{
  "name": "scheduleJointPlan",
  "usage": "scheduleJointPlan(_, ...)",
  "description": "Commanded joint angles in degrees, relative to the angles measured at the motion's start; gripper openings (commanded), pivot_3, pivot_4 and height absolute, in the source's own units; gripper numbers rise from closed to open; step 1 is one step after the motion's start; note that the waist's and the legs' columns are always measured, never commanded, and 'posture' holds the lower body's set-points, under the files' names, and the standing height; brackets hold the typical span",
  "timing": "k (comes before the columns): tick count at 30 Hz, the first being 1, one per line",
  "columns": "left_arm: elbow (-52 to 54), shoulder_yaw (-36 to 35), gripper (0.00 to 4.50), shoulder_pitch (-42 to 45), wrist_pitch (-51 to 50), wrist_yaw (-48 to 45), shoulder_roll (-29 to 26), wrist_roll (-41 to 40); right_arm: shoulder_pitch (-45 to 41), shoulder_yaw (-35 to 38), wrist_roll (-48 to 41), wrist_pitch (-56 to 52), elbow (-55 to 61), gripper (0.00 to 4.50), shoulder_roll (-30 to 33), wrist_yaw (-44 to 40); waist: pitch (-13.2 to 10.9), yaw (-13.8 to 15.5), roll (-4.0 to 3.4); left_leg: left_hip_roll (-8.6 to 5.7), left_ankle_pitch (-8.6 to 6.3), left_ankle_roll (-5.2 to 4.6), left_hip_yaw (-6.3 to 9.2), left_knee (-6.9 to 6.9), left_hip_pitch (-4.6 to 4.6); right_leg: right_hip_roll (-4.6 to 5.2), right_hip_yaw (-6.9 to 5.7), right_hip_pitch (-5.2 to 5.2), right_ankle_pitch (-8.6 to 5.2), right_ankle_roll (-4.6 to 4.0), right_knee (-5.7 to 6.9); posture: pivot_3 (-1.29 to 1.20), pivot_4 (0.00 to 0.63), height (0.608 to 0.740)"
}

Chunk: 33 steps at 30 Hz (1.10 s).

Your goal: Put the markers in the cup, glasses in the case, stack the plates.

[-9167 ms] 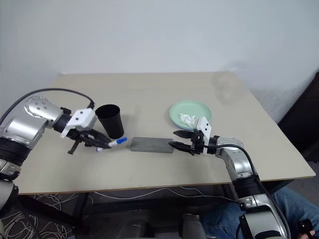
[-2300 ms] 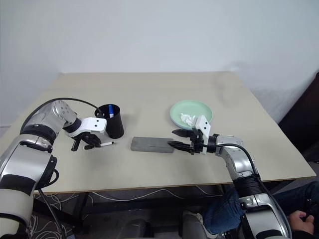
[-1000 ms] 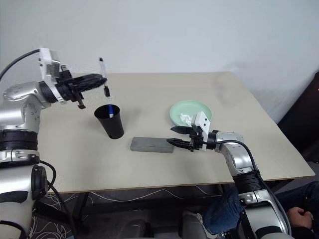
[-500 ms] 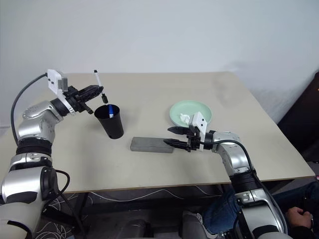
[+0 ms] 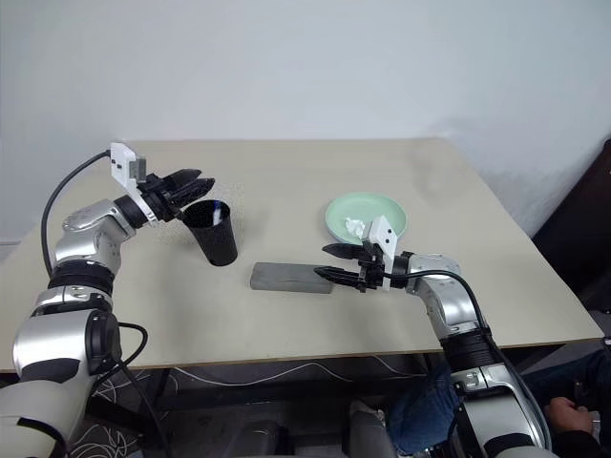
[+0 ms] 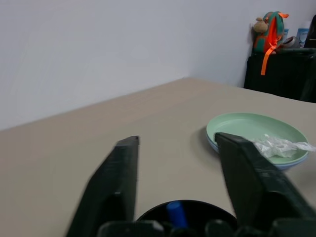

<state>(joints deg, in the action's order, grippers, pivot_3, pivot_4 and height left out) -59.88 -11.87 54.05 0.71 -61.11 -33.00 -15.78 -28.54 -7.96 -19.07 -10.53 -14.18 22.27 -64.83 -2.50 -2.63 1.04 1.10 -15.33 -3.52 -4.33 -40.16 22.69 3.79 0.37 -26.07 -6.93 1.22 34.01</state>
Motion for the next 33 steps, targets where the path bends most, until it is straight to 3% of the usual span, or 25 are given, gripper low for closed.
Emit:
scheduleJointPlan(1,0.98,-0.52,3.19,2.09,1.37,0.34,-0.47,0.17,-1.12,1.32,-0.41,1.04,1.66,2.64,0.47,-0.13,0.0,0.01,0.0,0.0,0.0,0.0,0.0,0.0,0.0,0.0,0.0,0.0,0.0,0.0,0.0,0.0,0.0,0.721)
scheduleJointPlan(8,3.41,-2.47,3.19,1.47,0.88,1.42,-1.35,-1.37,-1.28,1.09,-0.39,0.97,1.49,2.64,0.2,-0.28,0.0,0.0,0.0,0.0,0.0,0.0,0.02,0.0,0.01,0.02,-0.01,0.0,0.01,0.02,-0.01,0.0,0.0,0.721)
scheduleJointPlan(11,11.62,-4.56,3.19,-0.49,-3.84,-0.1,-2.1,-5.4,-1.53,1.43,-0.27,1.08,0.97,2.64,-0.01,0.34,-0.01,-0.01,0.01,0.02,0.0,0.0,0.04,0.0,0.03,0.02,-0.03,-0.01,0.01,0.02,-0.02,0.0,0.0,0.721)
scheduleJointPlan(18,49.79,-6.34,3.19,-21.93,-22.04,0.61,-6.25,-14.59,-2.92,3.45,-0.11,2.24,-2.77,2.64,-0.46,3.09,0.0,-0.52,-0.03,0.42,-0.01,0.0,0.02,0.22,-0.06,0.02,0.18,-0.06,0.01,0.04,-0.09,0.0,0.0,0.721)
scheduleJointPlan(24,67.63,-6.97,3.19,-40.3,-27.21,4.98,-6.47,-16.63,-1.64,7.4,-0.54,2.97,-5.97,2.64,1.99,4.79,-0.01,0.01,-0.04,0.42,0.01,0.07,0.02,0.24,-0.08,0.1,0.11,-0.05,-0.04,-0.09,-0.08,0.0,0.0,0.721)
scheduleJointPlan(28,70.37,-4.75,3.19,-51.69,-21.88,6.9,-4.31,-11.84,2.01,9.72,-1.08,2.22,-5.99,2.64,5.62,3.92,0.0,0.01,-0.11,0.43,0.0,0.07,0.06,0.26,-0.11,0.18,0.11,-0.03,-0.02,-0.13,-0.15,0.0,0.0,0.721)
scheduleJointPlan(33,64.83,-4.65,3.19,-53.84,-16.55,10.45,0.59,-9.95,4.59,12.02,-1.78,0.1,-6.92,2.64,8.81,3.82,-0.01,0.0,-0.14,0.46,0.0,0.09,0.03,0.37,-0.06,0.14,0.11,-0.2,0.01,-0.2,-0.13,0.0,0.0,0.721)
